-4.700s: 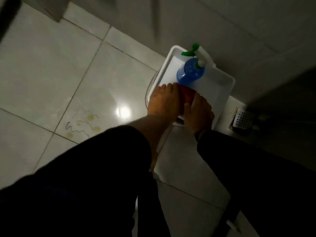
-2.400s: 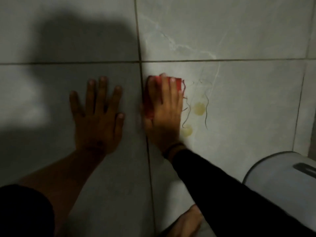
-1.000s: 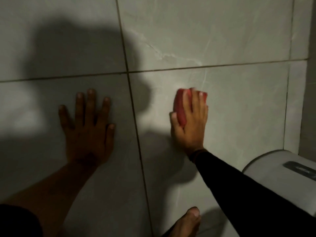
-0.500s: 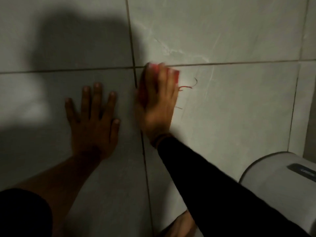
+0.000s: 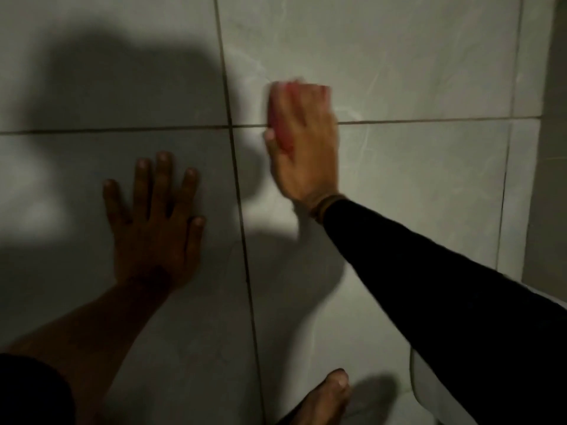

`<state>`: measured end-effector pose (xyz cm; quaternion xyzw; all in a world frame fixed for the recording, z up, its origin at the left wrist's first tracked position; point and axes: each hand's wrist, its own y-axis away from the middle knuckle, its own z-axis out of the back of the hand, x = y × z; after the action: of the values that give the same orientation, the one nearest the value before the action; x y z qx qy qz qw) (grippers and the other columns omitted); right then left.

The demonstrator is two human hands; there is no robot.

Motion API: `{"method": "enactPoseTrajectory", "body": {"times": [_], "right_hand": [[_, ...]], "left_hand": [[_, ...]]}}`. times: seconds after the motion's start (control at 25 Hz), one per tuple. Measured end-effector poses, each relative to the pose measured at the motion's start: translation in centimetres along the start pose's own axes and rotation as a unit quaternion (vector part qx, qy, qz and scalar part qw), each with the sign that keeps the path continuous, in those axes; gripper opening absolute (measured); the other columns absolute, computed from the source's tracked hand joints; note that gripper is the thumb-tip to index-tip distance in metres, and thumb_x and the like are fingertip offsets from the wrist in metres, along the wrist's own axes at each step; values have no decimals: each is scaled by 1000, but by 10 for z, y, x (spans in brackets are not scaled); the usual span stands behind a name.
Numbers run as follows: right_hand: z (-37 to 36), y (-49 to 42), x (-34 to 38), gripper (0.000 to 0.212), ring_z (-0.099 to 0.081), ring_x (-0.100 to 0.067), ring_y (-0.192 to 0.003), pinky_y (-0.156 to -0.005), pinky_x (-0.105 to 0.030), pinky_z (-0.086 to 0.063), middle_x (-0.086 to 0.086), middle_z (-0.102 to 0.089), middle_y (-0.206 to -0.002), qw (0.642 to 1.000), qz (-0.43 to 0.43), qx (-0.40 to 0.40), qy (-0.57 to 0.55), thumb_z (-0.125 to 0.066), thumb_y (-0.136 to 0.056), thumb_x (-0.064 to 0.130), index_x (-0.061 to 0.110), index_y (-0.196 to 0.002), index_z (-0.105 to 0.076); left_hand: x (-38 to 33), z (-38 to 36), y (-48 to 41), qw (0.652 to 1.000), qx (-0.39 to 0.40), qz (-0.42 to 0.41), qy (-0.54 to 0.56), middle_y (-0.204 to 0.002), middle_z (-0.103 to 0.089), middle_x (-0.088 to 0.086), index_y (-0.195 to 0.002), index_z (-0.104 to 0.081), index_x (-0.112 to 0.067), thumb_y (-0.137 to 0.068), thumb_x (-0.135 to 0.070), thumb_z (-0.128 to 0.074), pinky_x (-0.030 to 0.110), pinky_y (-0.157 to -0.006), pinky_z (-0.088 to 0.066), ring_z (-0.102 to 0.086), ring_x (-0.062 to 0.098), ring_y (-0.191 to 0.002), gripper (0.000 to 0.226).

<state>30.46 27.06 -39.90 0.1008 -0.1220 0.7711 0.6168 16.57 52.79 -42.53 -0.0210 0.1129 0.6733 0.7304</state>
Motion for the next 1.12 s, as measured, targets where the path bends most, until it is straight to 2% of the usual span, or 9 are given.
{"method": "enactPoseTrajectory", "body": {"times": [0.08, 0.16, 0.24, 0.36, 0.48, 0.6, 0.76, 0.92, 1.12], "right_hand": [[21, 34, -40, 59, -43, -45, -151, -130, -58, -28, -24, -50, -160, 981, -182, -70, 4, -58, -106, 30, 2, -157, -49], [33, 95, -33, 63, -33, -45, -159, -136, -52, -18, -26, -38, -169, 901, -424, -91, -10, -61, -108, 26, 2, -163, -39], [28, 130, 11, 67, -23, -43, -165, -136, -49, -13, -21, -28, -175, 852, -516, -88, -21, -61, -109, 27, 8, -166, -33], [6, 73, 38, 64, -27, -45, -163, -137, -55, -13, -23, -34, -172, 886, -452, -101, -36, -60, -108, 31, 7, -164, -40], [-18, 13, 61, 73, -25, -45, -163, -135, -63, -16, -21, -37, -171, 987, -159, -26, 13, -62, -98, 39, 9, -162, -44], [-23, 103, 109, 76, -17, -44, -166, -132, -66, -20, -15, -27, -177, 994, -19, 104, -18, -61, -100, 44, 21, -168, -34], [28, 268, 73, 79, -16, -41, -166, -126, -75, -33, -4, -3, -181, 978, -100, 180, 16, -53, -101, 43, 19, -171, -24], [34, 162, -19, 72, -18, -48, -165, -138, -55, -9, -24, -23, -176, 928, -371, -18, 0, -52, -106, 36, 0, -165, -32], [-15, 60, 33, 71, -28, -48, -162, -134, -64, -18, -23, -38, -170, 989, -140, -48, 25, -55, -99, 35, 6, -162, -43]], "left_hand": [[-1, 2, -1, 1000, 8, 8, 12, -184, -5, 12, -175, -14, -29, -104, -47, -34, 72, -129, 1, -6, 40, -169, 76], [-2, 3, -1, 1000, 10, 3, 13, -184, -7, 14, -175, -18, -27, -104, -46, -34, 73, -129, -1, -8, 41, -169, 75], [-2, 4, -1, 1000, 10, 5, 11, -183, -9, 15, -174, -20, -25, -104, -46, -34, 74, -128, -2, -10, 42, -169, 75], [-4, 7, 0, 1000, 8, 6, 0, -183, -9, 16, -174, -21, -24, -105, -46, -33, 73, -129, -1, -10, 43, -168, 74], [-4, 7, -3, 1000, 5, 6, 8, -183, -11, 16, -174, -22, -24, -105, -45, -35, 72, -128, 0, -11, 43, -168, 73], [-4, 8, 0, 1000, 2, 3, 22, -182, -15, 18, -173, -25, -23, -104, -43, -39, 74, -128, -3, -14, 44, -167, 73], [-3, 7, -1, 1000, 4, 1, 15, -183, -10, 16, -174, -21, -24, -106, -46, -35, 73, -129, -1, -11, 44, -168, 73], [-1, 1, -1, 1000, 3, -4, 15, -184, -4, 14, -175, -15, -26, -106, -49, -28, 71, -129, 4, -6, 42, -169, 74], [1, -5, 0, 1000, 4, 2, 0, -184, -3, 13, -175, -14, -28, -105, -48, -30, 74, -128, 0, -6, 42, -169, 75]]}}
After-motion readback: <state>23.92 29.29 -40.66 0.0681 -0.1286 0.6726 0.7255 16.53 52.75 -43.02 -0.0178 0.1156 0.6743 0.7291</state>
